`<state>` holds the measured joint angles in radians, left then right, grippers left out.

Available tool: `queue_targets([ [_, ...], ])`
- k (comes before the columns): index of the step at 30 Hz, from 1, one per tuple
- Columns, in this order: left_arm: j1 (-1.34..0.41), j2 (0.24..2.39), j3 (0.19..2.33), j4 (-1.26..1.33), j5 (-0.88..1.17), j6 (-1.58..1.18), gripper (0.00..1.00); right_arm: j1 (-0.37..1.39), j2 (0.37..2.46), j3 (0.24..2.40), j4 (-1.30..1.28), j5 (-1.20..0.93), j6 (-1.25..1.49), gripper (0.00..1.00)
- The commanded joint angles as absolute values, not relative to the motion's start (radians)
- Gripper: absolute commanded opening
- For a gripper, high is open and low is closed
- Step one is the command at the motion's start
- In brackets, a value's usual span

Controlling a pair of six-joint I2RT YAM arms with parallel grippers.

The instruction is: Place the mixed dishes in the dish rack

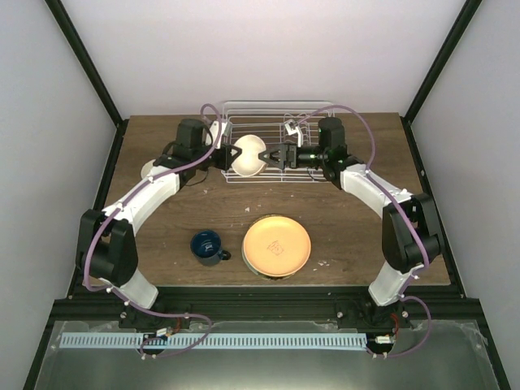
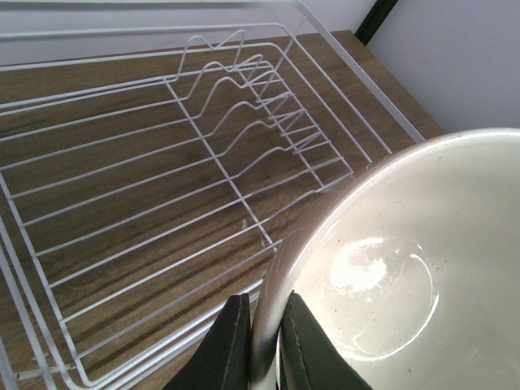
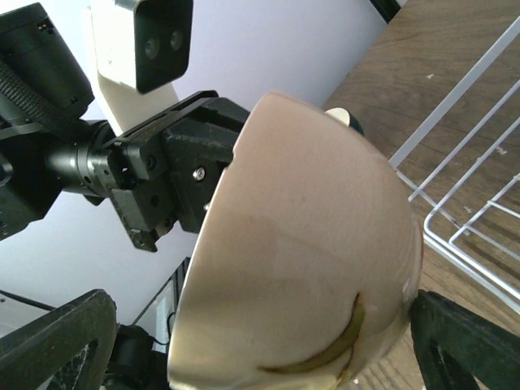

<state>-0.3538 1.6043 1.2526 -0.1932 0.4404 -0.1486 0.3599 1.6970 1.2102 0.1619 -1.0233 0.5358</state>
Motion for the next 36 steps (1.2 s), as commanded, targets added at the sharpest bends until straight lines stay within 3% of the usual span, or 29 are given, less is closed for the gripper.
queue_targets([
  [1,-0.37,1.593,1.289,-0.146,0.468,-0.138,0.0,0.375,1.692,1.268,0.095,-0.963,0.466,1.0],
  [6,-0.37,1.585,1.292,-0.165,0.436,-0.115,0.0,0.374,1.68,1.28,0.044,-0.904,0.419,1.0],
  [19,-0.37,1.571,1.274,-0.132,0.461,-0.135,0.0,0.374,1.741,1.259,0.111,-1.013,0.499,0.99],
  [36,-0.374,1.591,1.253,-0.101,0.468,-0.144,0.0,0.401,1.792,1.257,0.223,-1.102,0.594,0.8],
])
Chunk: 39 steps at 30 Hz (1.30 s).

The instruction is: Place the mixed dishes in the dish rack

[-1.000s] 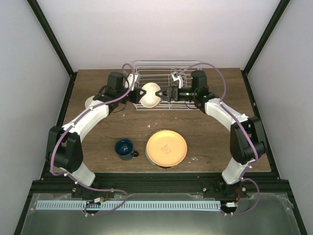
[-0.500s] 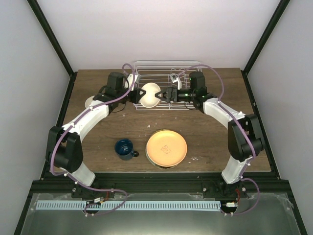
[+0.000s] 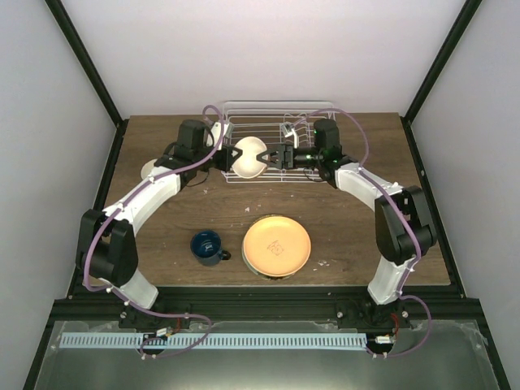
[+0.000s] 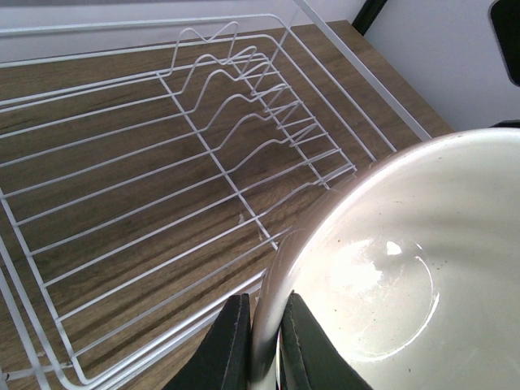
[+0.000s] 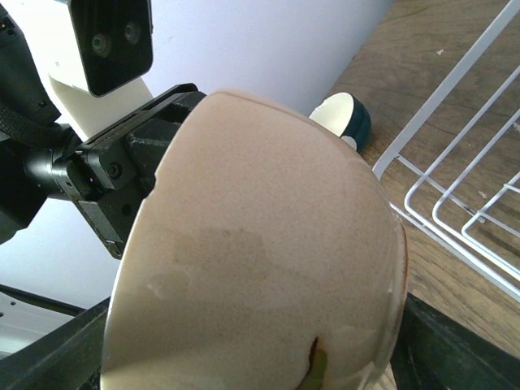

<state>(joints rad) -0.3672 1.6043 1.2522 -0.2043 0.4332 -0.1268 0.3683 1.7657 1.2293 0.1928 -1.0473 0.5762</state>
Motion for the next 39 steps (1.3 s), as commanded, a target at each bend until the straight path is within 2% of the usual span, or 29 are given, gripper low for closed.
queue_targets([
  [1,-0.375,1.593,1.252,-0.097,0.467,-0.144,0.0,0.404,1.794,1.261,0.218,-1.104,0.594,0.79],
  [12,-0.382,1.617,1.246,-0.062,0.47,-0.156,0.0,0.413,1.805,1.276,0.219,-1.126,0.597,0.55],
  [17,-0.382,1.626,1.224,-0.036,0.471,-0.162,0.0,0.413,1.808,1.283,0.227,-1.12,0.591,0.47],
  [20,-0.382,1.638,1.21,-0.018,0.471,-0.168,0.0,0.413,1.817,1.29,0.228,-1.108,0.584,0.44],
  [24,-0.382,1.657,1.201,-0.005,0.475,-0.172,0.08,0.413,1.833,1.311,0.221,-1.098,0.573,0.41],
  [32,-0.382,1.676,1.18,0.012,0.482,-0.173,0.13,0.413,1.863,1.353,0.221,-1.081,0.557,0.34],
  [39,-0.382,1.688,1.182,0.018,0.478,-0.18,0.24,0.413,1.886,1.398,0.191,-1.073,0.535,0.33],
])
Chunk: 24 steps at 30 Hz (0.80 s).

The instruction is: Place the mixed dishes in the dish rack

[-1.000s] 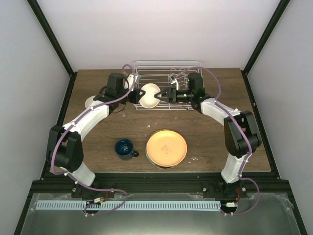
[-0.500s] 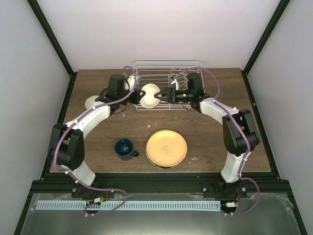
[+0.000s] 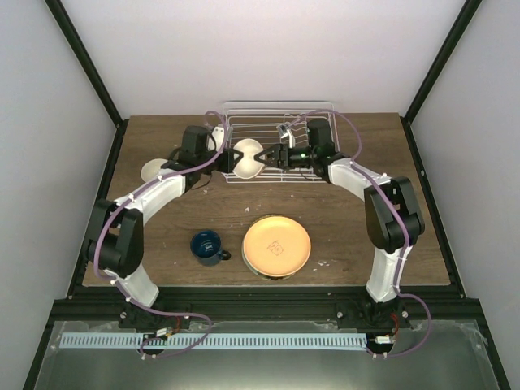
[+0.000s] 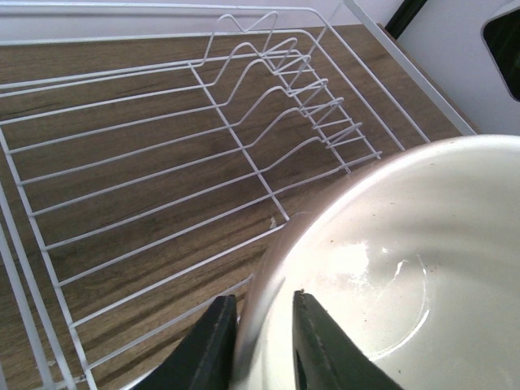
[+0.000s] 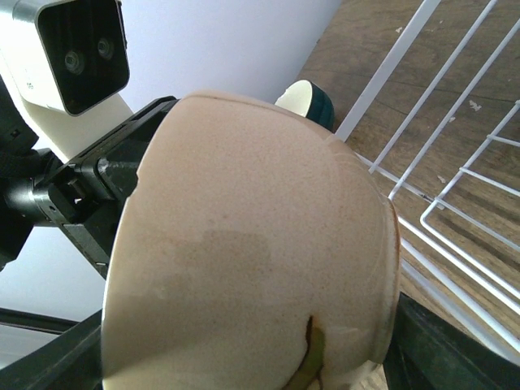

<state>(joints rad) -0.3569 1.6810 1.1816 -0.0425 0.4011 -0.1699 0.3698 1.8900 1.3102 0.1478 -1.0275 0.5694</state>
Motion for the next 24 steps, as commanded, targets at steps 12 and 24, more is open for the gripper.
queue_targets([
  [12,-0.374,1.663,1.206,-0.027,0.42,-0.143,0.41,0.407,1.903,1.456,0.076,-1.009,0.436,0.32],
  [24,-0.324,1.645,1.19,-0.055,0.402,-0.134,0.7,0.376,1.926,1.466,0.051,-0.958,0.409,0.32],
])
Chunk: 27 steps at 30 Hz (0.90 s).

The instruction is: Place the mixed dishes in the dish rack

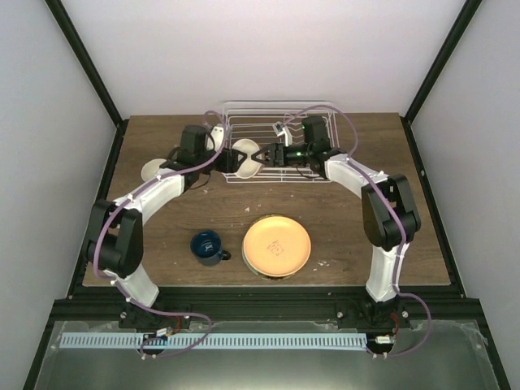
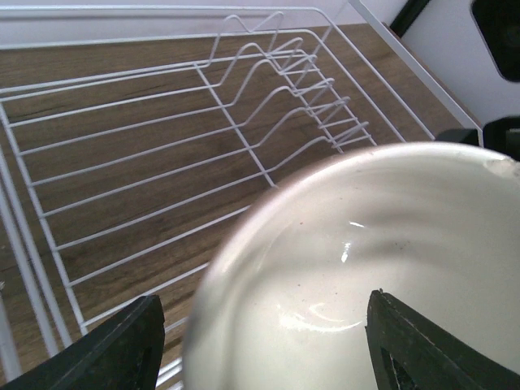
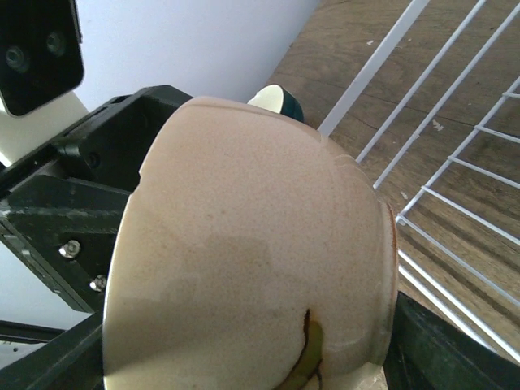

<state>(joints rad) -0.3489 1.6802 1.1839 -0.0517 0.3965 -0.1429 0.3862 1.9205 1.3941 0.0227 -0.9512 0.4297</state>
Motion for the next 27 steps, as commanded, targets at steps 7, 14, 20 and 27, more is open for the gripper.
queue_targets([
  [7,-0.29,1.628,1.185,-0.067,0.408,-0.142,0.77,0.364,1.939,1.48,0.053,-0.921,0.404,0.32],
  [14,-0.228,1.551,1.207,-0.107,0.384,-0.142,0.84,0.364,2.007,1.663,-0.093,-0.832,0.293,0.32],
  [20,-0.194,1.483,1.222,-0.171,0.305,-0.112,0.86,0.365,2.091,1.864,-0.197,-0.701,0.209,0.32],
  [27,-0.189,1.418,1.184,-0.2,0.214,-0.085,0.87,0.398,2.178,2.028,-0.244,-0.469,0.079,0.32],
])
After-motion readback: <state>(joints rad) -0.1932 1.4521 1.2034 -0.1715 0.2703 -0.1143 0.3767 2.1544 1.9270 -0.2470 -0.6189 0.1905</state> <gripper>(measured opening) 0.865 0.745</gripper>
